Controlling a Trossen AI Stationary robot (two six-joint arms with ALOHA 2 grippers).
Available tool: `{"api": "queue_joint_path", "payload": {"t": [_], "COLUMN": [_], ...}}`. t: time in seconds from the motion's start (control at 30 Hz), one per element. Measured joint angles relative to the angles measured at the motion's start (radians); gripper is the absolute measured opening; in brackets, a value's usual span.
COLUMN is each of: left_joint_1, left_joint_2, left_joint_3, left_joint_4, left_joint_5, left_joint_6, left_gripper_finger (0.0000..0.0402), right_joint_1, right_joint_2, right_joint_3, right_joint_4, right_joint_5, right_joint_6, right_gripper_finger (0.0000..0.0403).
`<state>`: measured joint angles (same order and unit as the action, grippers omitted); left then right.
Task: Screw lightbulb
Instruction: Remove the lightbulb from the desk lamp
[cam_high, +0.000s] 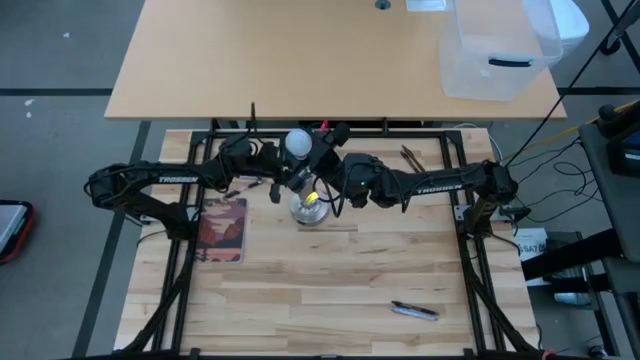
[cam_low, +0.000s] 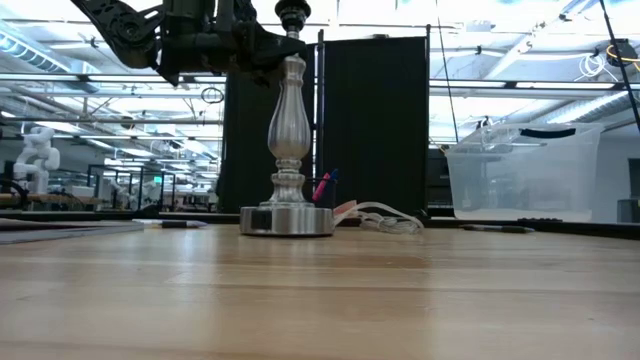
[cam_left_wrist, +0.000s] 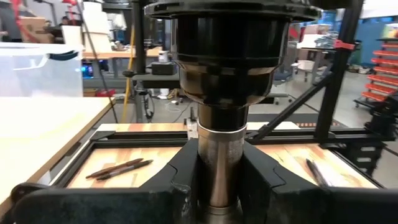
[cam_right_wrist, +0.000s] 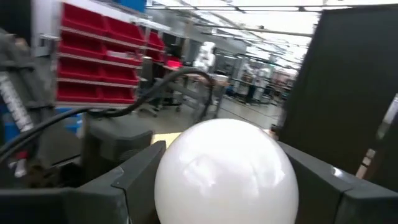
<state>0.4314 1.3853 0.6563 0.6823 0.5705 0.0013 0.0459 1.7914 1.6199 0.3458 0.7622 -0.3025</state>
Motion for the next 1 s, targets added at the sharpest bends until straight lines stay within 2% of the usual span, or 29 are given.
{"api": "queue_joint_path", "payload": {"t": [0.17, 0.47, 0.63, 0.8, 1.0], "left_joint_1": [0.002, 0.011, 0.011, 0.009, 0.008], "left_joint_2": [0.000, 0.001, 0.002, 0.002, 0.002], "left_joint_3": [0.001, 0.002, 0.002, 0.003, 0.005], "left_joint_4": [0.001, -0.003, -0.003, -0.001, 0.006], "left_joint_5": [0.077, 0.109, 0.133, 0.167, 0.216], "left_joint_6": [0.017, 0.023, 0.019, 0.016, 0.021], "left_gripper_finger": [0.0074, 0.0074, 0.0074, 0.0074, 0.0074], "right_joint_1": [-0.035, -0.129, -0.205, -0.282, -0.342], "right_joint_2": [-0.021, -0.080, -0.100, -0.100, -0.097], "right_joint_3": [0.000, 0.002, 0.002, 0.002, 0.000], "right_joint_4": [-0.084, -0.234, -0.288, -0.292, -0.277], "right_joint_5": [-0.160, -0.523, -0.766, -1.039, -1.319], "right_joint_6": [0.010, 0.037, 0.053, 0.072, 0.066], "right_gripper_finger": [0.0260, 0.0260, 0.0260, 0.0260, 0.0260]}}
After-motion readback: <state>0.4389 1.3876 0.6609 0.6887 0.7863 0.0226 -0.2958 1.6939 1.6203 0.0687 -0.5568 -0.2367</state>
